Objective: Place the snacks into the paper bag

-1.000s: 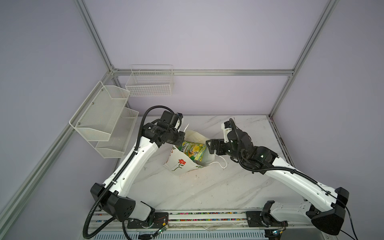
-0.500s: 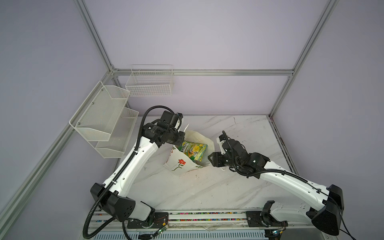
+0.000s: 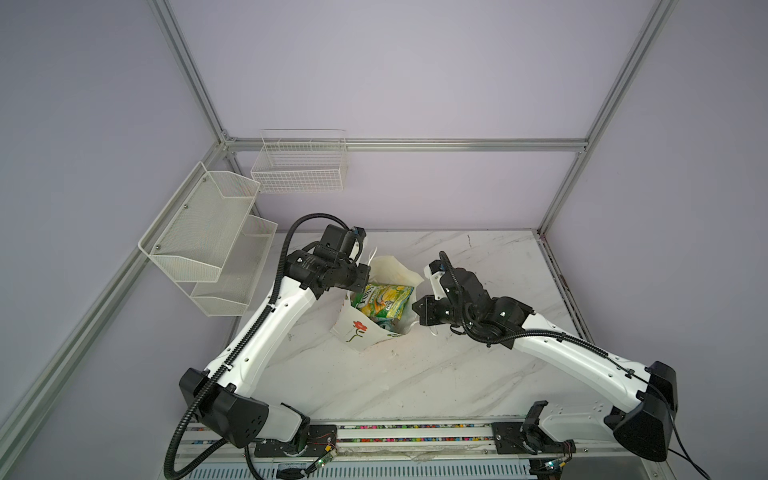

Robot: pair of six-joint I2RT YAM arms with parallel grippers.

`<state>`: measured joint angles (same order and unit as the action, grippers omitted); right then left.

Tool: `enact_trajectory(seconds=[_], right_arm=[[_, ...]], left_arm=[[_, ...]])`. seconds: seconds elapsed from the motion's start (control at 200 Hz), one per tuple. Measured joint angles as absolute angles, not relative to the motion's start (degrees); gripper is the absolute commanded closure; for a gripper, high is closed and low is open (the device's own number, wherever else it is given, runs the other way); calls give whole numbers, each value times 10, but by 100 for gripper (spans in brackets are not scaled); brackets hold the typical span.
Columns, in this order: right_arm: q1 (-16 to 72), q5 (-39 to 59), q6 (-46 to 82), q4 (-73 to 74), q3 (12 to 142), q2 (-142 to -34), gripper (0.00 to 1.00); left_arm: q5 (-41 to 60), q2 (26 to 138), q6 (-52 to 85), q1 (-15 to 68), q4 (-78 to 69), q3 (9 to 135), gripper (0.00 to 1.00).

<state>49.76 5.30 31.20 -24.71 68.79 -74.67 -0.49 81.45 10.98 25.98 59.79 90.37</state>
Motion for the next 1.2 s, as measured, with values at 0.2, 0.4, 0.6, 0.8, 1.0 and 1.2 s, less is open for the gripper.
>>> enact_trajectory(seconds=[0.2,0.4,0.6,0.8,1.0,1.2], right_arm=[[493,58,289,-244,746,-733,100],[445,74,293,-216,698,-731,100],[409,76,299,-201,679,-730,100],[398,86,297,-231,701,-730,100],[389,89,292,-263,728,-738,100],[388,95,280,-300,758,-738,100]], left_arm=[[18,805,128,260,579,892,100],[58,806,150,260,529,817,100],[76,809,159,265,502,816,100],[86,809,160,265,502,817,100],[95,809,161,265,503,818,100],[102,809,174,272,503,818,100]])
